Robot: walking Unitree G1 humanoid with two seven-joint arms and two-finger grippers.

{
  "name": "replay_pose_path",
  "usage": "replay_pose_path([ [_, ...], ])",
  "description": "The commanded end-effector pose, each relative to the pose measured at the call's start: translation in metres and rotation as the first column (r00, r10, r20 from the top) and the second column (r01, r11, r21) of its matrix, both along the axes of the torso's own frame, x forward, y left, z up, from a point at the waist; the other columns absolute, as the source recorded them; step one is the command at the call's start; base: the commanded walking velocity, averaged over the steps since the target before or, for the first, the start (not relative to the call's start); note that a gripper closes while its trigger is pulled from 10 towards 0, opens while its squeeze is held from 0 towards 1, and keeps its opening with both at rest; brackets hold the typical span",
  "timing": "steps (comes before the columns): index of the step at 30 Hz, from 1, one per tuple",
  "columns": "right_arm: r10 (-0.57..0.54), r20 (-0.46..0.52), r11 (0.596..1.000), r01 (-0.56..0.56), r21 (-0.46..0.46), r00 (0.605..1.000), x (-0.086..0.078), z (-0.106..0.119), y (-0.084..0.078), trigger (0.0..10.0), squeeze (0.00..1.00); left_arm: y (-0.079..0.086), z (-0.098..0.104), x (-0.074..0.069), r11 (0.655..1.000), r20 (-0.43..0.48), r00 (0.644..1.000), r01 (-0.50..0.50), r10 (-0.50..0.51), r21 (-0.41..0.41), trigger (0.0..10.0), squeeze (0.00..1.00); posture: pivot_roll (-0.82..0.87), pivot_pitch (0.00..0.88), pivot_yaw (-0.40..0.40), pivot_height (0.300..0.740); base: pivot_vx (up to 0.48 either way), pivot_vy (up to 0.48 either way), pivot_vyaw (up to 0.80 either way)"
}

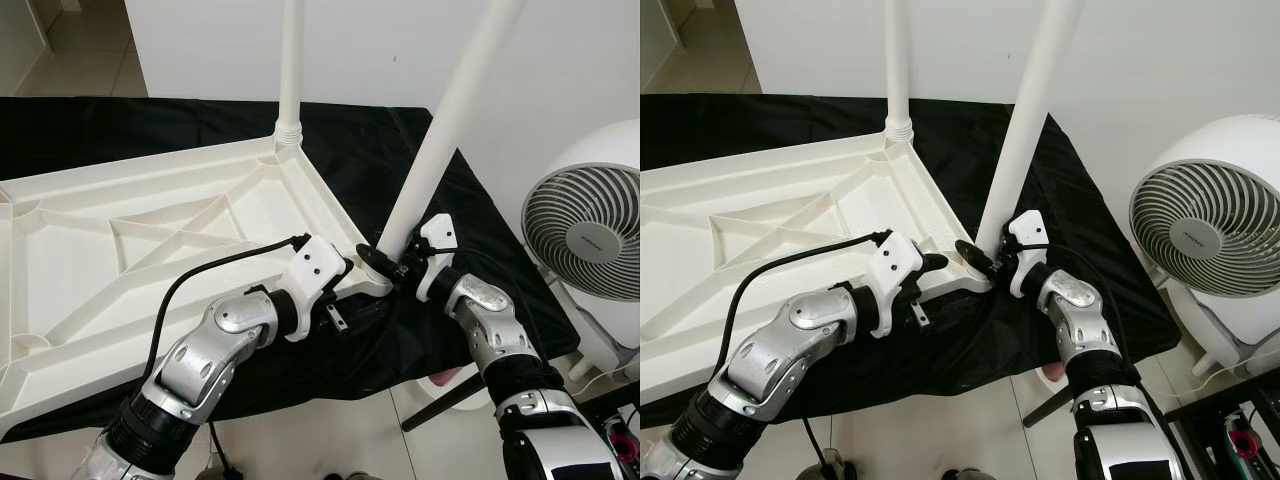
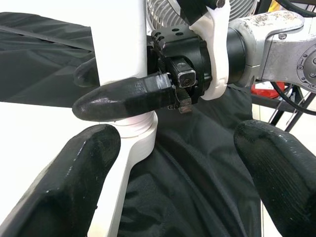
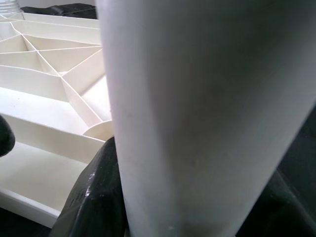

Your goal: Building children table

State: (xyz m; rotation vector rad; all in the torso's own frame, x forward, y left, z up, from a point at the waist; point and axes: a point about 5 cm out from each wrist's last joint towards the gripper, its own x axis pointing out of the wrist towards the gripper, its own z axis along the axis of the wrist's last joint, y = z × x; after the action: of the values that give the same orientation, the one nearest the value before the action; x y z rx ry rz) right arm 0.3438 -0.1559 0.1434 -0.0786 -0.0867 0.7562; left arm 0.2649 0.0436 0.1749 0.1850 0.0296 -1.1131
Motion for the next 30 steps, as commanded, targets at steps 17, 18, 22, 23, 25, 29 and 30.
replay_pose_path([
  [17,-0.553,-0.001,0.817,0.543,0.193,0.833,-0.032,-0.005,0.023,10.0,0.00,0.005,-0.019,0.007,0.988,-0.070,0.990,-0.130,0.125,-0.085,10.0,0.00,0.07,0.100,-0.091,0.740,0.000,0.000,0.00],
  [18,-0.596,-0.014,0.787,0.587,0.192,0.803,-0.033,-0.007,0.025,10.0,0.00,0.005,-0.018,0.009,0.986,-0.064,0.990,-0.135,0.129,-0.095,10.0,0.00,0.07,0.100,-0.091,0.740,0.000,0.000,0.00],
  [22,-0.652,-0.049,0.739,0.648,0.185,0.757,-0.035,-0.010,0.030,10.0,0.00,0.003,-0.016,0.010,0.984,-0.055,0.991,-0.130,0.124,-0.125,10.0,0.00,0.08,0.107,-0.108,0.740,0.000,0.000,0.00],
  [23,-0.655,-0.062,0.735,0.654,0.181,0.753,-0.035,-0.012,0.033,10.0,0.00,0.000,-0.013,0.008,0.983,-0.050,0.994,-0.108,0.102,-0.147,10.0,0.00,0.08,0.107,-0.108,0.740,0.000,0.000,0.00],
  [25,-0.653,-0.095,0.733,0.658,0.171,0.752,-0.035,-0.015,0.036,10.0,0.00,-0.003,-0.012,0.002,0.987,-0.027,0.999,-0.045,0.042,-0.152,10.0,0.00,0.08,0.109,-0.113,0.740,0.000,0.000,0.00],
  [29,-0.651,-0.099,0.735,0.657,0.168,0.753,-0.036,-0.015,0.039,10.0,0.00,-0.004,-0.010,-0.003,0.988,-0.018,1.000,-0.006,0.003,-0.151,10.0,0.00,0.08,0.108,-0.113,0.740,0.000,0.000,0.00],
  [30,-0.651,-0.099,0.735,0.657,0.168,0.753,-0.036,-0.015,0.039,10.0,0.00,-0.004,-0.010,-0.003,0.988,-0.018,1.000,-0.006,0.003,-0.151,10.0,0.00,0.08,0.108,-0.113,0.740,0.000,0.000,0.00],
])
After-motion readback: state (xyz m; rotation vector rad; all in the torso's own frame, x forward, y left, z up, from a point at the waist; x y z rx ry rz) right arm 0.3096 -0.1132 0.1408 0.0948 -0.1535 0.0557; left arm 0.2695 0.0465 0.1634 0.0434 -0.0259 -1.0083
